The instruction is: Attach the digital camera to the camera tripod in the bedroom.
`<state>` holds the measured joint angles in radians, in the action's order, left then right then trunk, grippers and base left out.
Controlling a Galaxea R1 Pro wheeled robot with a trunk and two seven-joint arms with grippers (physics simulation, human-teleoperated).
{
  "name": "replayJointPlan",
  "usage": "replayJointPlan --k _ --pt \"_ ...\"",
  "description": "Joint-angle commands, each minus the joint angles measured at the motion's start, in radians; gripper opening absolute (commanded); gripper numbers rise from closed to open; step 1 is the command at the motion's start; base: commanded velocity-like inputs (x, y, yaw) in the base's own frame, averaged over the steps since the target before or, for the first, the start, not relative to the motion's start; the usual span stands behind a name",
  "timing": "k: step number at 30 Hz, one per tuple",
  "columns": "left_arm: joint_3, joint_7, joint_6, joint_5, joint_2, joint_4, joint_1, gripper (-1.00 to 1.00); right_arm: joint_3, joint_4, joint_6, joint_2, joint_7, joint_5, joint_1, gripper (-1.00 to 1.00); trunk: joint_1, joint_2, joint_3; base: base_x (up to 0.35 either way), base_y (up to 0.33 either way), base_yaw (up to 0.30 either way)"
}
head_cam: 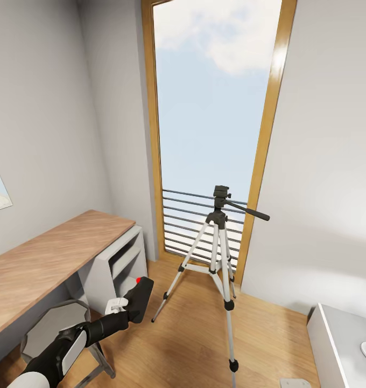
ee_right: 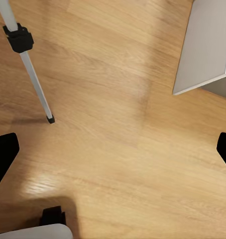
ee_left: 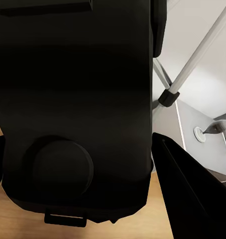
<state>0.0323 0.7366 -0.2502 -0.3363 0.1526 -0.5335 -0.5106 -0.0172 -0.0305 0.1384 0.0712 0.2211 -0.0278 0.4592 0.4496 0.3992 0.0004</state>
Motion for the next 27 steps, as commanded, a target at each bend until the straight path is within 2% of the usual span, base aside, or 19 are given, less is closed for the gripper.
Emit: replayJointPlan --k 1,19,27 --pt "0.003 0.001 -0.008 -0.010 0.001 0.000 0.000 -1.00 -0.002 -0.003 0.006 0.000 0.002 -0.003 0.001 1.00 0.000 0.001 0.000 0.000 0.000 0.000" --pt "0.003 0.001 -0.008 -0.011 0.001 0.001 0.000 -1.00 -0.001 -0.003 0.004 -0.002 0.003 -0.003 0.001 1.00 0.000 0.001 0.000 0.001 0.000 0.000" --pt "0.003 0.001 -0.007 -0.010 0.001 0.000 0.000 -1.00 -0.001 -0.003 0.003 -0.002 0.001 -0.003 0.001 1.00 0.000 0.001 0.000 0.260 0.064 0.000"
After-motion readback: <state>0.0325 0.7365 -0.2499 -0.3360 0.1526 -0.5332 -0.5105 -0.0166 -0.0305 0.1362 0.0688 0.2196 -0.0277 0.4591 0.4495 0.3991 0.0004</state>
